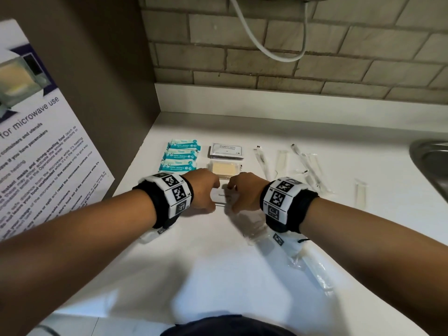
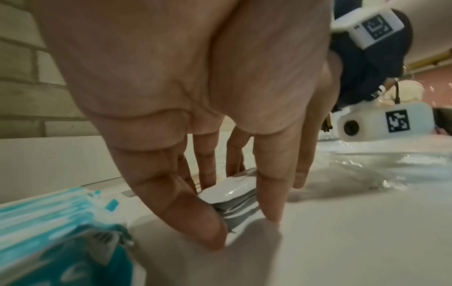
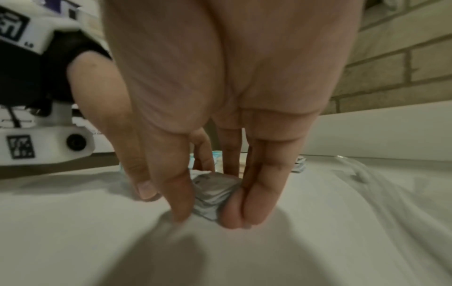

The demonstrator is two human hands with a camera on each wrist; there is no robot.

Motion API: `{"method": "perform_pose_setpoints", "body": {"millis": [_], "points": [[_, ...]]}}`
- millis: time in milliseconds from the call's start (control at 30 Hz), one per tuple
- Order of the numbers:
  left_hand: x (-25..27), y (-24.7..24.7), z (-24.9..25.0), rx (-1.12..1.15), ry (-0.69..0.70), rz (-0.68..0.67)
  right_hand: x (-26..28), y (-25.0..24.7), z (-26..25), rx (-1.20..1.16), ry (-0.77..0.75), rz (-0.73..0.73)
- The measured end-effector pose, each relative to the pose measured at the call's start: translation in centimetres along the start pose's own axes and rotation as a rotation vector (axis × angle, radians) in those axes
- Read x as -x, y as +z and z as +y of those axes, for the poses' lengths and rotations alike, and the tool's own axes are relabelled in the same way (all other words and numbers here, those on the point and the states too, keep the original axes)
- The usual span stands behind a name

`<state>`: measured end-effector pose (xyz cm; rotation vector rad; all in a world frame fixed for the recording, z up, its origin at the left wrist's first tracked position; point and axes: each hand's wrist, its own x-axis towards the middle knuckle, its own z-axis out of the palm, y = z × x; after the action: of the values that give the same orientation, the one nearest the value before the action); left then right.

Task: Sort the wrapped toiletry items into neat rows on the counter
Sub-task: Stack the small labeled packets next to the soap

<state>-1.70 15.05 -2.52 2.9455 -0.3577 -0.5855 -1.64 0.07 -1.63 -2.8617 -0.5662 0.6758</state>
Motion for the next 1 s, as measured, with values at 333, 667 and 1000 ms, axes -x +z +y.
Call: {"method": "perform_pose_setpoints", "body": {"millis": [333,667,1000], "points": [[-0.6,0.1,0.3,-0.047,-0.030,-0.011,-0.8,0.3,-0.6,0.124,-0.070,0.007],[-1.0,0.0,0.2,-0.029,-0.056,-0.019,-1.7,0.3,-0.2,0.083,-0.044,0.033],[-1.0,-0.3,0.0,-0.024,-0.029,-0.025,-1.3,0.1,0.5,0.029,-0.041,0.028]]}}
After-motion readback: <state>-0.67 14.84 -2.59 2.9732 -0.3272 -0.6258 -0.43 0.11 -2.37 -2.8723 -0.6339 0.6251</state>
